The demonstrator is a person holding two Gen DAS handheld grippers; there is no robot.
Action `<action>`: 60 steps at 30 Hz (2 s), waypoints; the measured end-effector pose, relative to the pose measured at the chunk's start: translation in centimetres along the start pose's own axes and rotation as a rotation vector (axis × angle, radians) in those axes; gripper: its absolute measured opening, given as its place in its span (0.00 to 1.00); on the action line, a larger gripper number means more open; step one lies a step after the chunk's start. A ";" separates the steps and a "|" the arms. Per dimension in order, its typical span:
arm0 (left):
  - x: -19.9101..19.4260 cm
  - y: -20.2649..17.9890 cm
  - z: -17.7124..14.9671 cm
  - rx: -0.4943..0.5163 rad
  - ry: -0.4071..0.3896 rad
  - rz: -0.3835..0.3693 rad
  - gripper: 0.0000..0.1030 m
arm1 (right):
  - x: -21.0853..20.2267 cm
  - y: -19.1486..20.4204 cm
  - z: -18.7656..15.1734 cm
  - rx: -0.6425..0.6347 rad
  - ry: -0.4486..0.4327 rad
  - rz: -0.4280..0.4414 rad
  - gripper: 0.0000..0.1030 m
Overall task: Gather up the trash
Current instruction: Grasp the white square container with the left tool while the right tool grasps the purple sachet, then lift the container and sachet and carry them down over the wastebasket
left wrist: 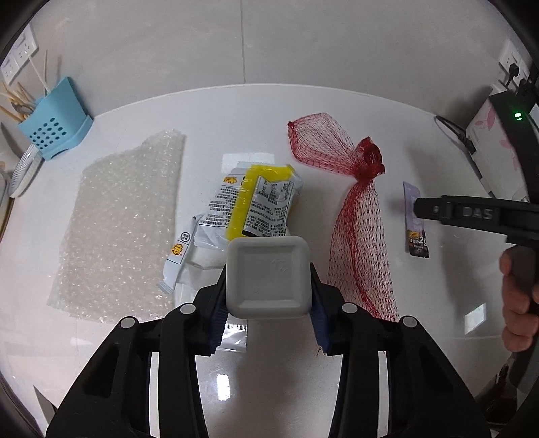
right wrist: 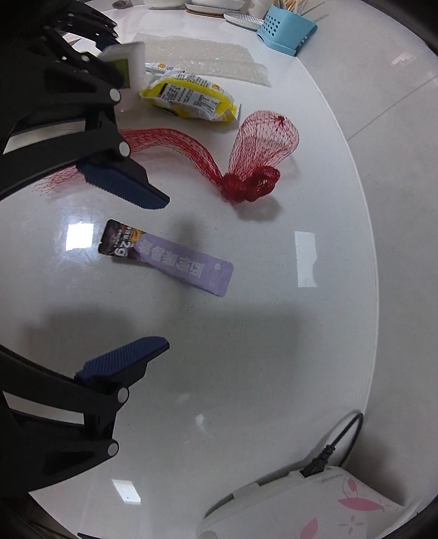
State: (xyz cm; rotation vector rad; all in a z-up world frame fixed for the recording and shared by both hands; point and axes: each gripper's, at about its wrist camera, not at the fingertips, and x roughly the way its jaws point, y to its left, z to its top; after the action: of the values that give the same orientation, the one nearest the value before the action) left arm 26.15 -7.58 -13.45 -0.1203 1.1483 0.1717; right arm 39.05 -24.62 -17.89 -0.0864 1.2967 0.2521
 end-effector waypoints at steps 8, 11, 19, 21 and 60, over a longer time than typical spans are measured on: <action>-1.6 1.5 0.2 -0.036 -0.015 0.001 0.40 | 2.4 0.5 1.2 -0.008 0.058 -0.019 0.54; -2.0 2.1 0.1 -0.051 -0.017 0.003 0.40 | 2.6 0.9 1.6 -0.012 0.067 -0.050 0.49; -2.9 3.4 -0.4 -0.081 -0.025 0.006 0.40 | 2.8 1.4 2.4 -0.006 0.084 -0.092 0.18; -3.1 3.6 -0.5 -0.083 -0.028 0.010 0.40 | 2.7 1.3 2.7 -0.012 0.075 -0.097 0.16; -5.7 7.3 -3.2 -0.124 -0.048 0.008 0.40 | 2.1 4.7 -0.5 -0.050 0.061 -0.132 0.03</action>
State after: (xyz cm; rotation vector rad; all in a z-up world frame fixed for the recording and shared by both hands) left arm 19.52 -1.44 -9.59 -0.2205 1.0906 0.2524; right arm 38.02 -19.87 -19.67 -0.2228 1.3401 0.1697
